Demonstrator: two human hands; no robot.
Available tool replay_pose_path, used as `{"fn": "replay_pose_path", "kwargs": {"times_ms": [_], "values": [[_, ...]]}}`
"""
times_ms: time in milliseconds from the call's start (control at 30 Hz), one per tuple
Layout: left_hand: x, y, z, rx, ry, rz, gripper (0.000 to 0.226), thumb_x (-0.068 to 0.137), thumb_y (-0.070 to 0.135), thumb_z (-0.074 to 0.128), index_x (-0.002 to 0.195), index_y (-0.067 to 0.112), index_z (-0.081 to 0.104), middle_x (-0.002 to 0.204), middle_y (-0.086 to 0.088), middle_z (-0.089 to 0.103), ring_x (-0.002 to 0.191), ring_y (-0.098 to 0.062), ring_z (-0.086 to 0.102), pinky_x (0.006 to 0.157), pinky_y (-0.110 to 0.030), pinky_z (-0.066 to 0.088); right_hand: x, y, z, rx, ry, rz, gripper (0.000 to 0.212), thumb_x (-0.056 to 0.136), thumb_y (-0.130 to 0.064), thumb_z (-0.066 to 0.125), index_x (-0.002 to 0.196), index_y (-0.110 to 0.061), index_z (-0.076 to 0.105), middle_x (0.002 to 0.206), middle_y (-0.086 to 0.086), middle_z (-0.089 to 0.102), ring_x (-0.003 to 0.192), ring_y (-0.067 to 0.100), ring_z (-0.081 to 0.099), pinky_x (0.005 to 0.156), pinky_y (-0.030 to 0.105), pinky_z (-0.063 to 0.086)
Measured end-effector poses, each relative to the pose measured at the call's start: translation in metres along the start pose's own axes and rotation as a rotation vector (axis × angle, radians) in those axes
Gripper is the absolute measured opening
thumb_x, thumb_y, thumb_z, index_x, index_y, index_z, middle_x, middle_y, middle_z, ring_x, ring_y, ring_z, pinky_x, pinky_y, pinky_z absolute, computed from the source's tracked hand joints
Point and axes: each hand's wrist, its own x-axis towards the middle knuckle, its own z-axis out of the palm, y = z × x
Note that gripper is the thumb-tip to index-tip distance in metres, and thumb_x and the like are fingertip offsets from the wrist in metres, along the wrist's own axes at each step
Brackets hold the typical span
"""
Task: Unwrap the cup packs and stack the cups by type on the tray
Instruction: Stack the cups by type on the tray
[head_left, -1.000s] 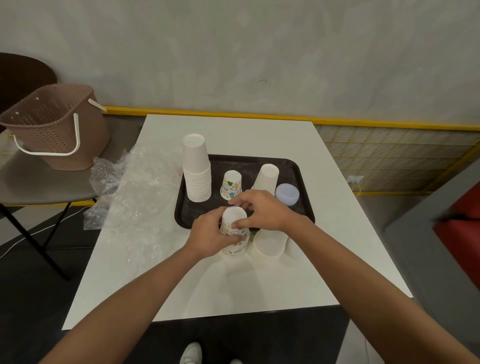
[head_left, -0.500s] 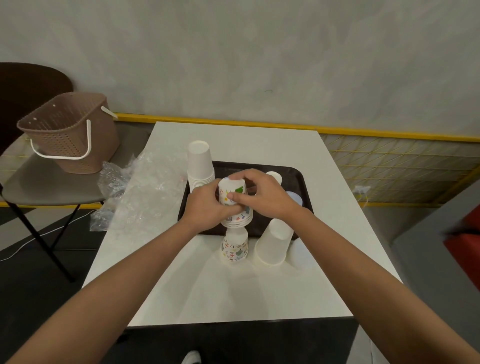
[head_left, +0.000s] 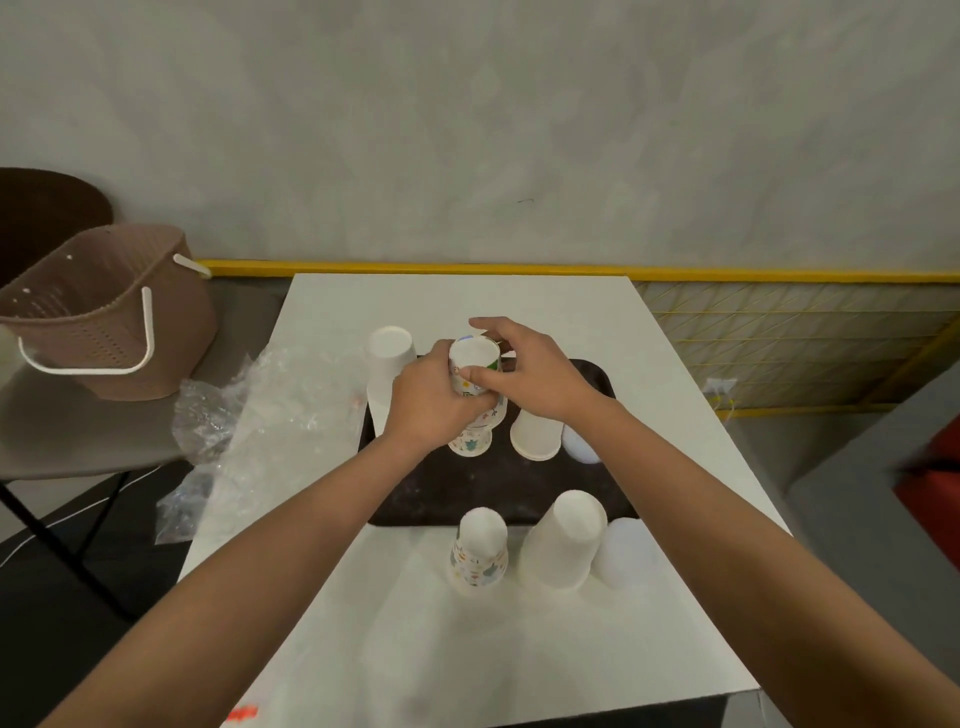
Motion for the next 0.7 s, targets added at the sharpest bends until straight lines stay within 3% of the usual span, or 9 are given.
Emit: {"fn": "replay_pose_path", "kwargs": {"times_ms": [167, 267, 567, 700], "values": [[0.018, -0.011, 0.017, -0.044, -0.045, -0.003, 0.063, 0.076, 0.028, 0.076, 0.128, 0.011, 0.044, 0.115, -0.004, 0.064, 0.104, -0.022, 0.061, 0.075, -0.021, 0.040, 0.020, 0.014, 0.003, -0.060, -0.037, 0.064, 0.063, 0.082, -0.027, 0.071, 0.139, -0.020, 0.044, 0.136, 0.002, 0.053, 0.120, 0.017, 0.051, 0.101, 0.032, 0.044], [0.027, -0.018, 0.028, -0.057, -0.058, -0.009, 0.062, 0.078, 0.024, 0.075, 0.128, 0.010, 0.042, 0.117, -0.006, 0.063, 0.106, -0.023, 0.061, 0.079, -0.024, 0.044, 0.030, 0.022, 0.006, -0.103, -0.066, 0.088, 0.062, 0.084, -0.027, 0.070, 0.140, -0.018, 0.043, 0.141, 0.003, 0.048, 0.126, 0.019, 0.046, 0.104, 0.032, 0.040], [0.048, -0.041, 0.058, 0.007, -0.085, -0.087, 0.062, 0.079, 0.029, 0.074, 0.127, 0.008, 0.043, 0.119, -0.007, 0.061, 0.108, -0.025, 0.059, 0.084, -0.030, 0.044, 0.051, 0.048, 0.012, -0.176, -0.187, 0.139, 0.061, 0.085, -0.027, 0.068, 0.140, -0.014, 0.044, 0.138, 0.006, 0.050, 0.125, 0.022, 0.048, 0.105, 0.034, 0.038], [0.051, -0.049, 0.070, 0.055, -0.116, -0.142, 0.058, 0.079, 0.030, 0.073, 0.124, 0.007, 0.045, 0.116, -0.009, 0.061, 0.107, -0.026, 0.059, 0.079, -0.027, 0.041, 0.054, 0.057, 0.014, -0.222, -0.249, 0.136, 0.054, 0.086, -0.027, 0.066, 0.135, -0.012, 0.049, 0.133, 0.008, 0.053, 0.120, 0.024, 0.050, 0.100, 0.033, 0.039]]}}
